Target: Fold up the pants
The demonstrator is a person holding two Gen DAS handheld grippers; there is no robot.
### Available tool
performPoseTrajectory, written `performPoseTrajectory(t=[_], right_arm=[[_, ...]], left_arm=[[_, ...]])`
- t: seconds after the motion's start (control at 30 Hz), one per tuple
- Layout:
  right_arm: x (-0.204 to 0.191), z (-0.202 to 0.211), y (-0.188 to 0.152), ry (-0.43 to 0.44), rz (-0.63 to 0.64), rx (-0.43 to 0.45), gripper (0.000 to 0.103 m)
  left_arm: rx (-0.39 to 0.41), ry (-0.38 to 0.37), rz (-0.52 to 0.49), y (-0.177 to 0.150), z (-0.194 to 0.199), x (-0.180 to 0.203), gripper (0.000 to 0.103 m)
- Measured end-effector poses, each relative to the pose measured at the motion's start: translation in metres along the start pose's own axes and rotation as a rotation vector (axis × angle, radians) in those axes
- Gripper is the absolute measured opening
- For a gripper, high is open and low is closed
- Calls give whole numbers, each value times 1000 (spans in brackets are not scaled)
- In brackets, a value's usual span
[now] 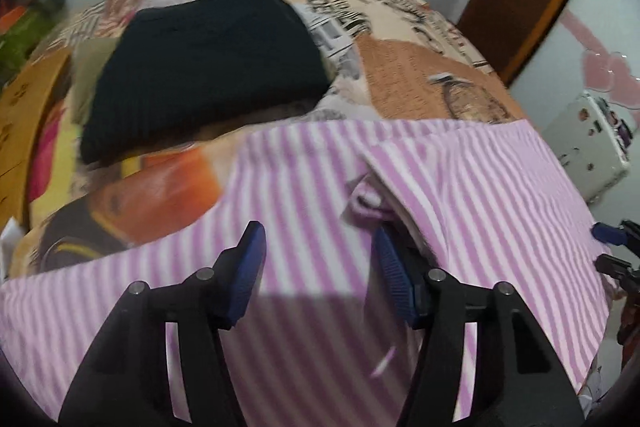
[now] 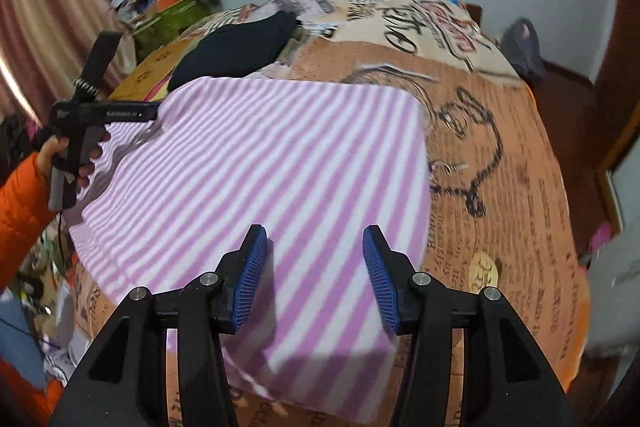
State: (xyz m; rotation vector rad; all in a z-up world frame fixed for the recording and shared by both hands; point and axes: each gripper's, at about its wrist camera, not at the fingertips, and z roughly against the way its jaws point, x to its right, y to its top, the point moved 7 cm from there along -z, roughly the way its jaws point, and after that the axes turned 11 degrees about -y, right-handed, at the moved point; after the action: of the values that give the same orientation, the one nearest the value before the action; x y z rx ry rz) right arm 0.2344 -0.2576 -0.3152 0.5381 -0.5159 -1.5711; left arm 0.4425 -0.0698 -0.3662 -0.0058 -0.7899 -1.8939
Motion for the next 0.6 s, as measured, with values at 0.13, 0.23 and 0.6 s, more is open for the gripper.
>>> performPoseTrajectory(t=[0.13,0.23,0.6], right_arm=[[5,-6,0,5,-37,0,46],[3,-9,2,-9,-24,7,46],[6,-10,-1,-2,-32,13,47]], left_arm=[[-3,-15,8,15,-12,-2,47],[13,-9,64,33,-15,-19,40],[59,-139,138,29,31,-16,53]])
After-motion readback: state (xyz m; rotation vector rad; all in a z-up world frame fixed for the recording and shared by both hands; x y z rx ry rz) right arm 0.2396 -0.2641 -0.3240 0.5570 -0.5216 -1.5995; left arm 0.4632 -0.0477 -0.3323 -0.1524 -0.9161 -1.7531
